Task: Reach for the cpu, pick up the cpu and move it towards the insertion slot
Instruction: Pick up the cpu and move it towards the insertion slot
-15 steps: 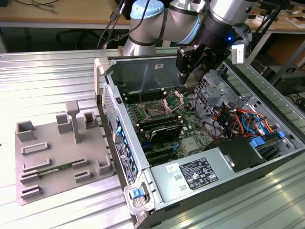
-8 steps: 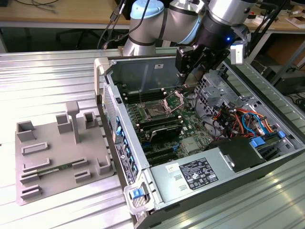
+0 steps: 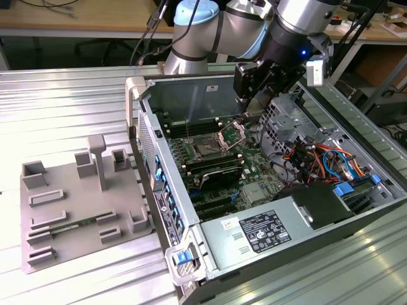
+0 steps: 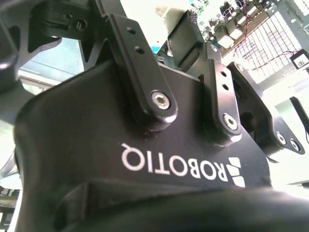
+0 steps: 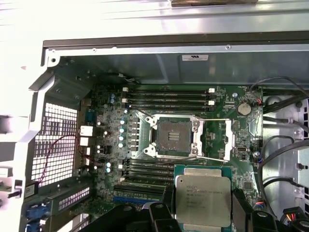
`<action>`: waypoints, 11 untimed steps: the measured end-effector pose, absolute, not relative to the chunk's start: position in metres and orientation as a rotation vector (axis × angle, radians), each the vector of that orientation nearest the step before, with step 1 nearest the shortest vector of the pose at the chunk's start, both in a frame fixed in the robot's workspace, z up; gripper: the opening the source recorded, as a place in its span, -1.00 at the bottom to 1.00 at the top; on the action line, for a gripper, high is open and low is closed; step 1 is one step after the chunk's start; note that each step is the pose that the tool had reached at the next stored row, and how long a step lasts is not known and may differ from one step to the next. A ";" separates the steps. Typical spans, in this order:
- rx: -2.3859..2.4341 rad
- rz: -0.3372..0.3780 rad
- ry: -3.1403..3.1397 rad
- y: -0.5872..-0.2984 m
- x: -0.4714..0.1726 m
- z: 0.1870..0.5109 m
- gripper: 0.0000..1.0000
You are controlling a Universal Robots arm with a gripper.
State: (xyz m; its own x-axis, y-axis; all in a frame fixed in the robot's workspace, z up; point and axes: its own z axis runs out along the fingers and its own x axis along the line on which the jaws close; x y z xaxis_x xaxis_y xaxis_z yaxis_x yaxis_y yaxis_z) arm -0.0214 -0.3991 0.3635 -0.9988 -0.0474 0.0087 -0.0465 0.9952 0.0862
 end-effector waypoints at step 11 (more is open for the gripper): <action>0.074 -0.135 -3.127 -0.399 -0.021 0.361 0.09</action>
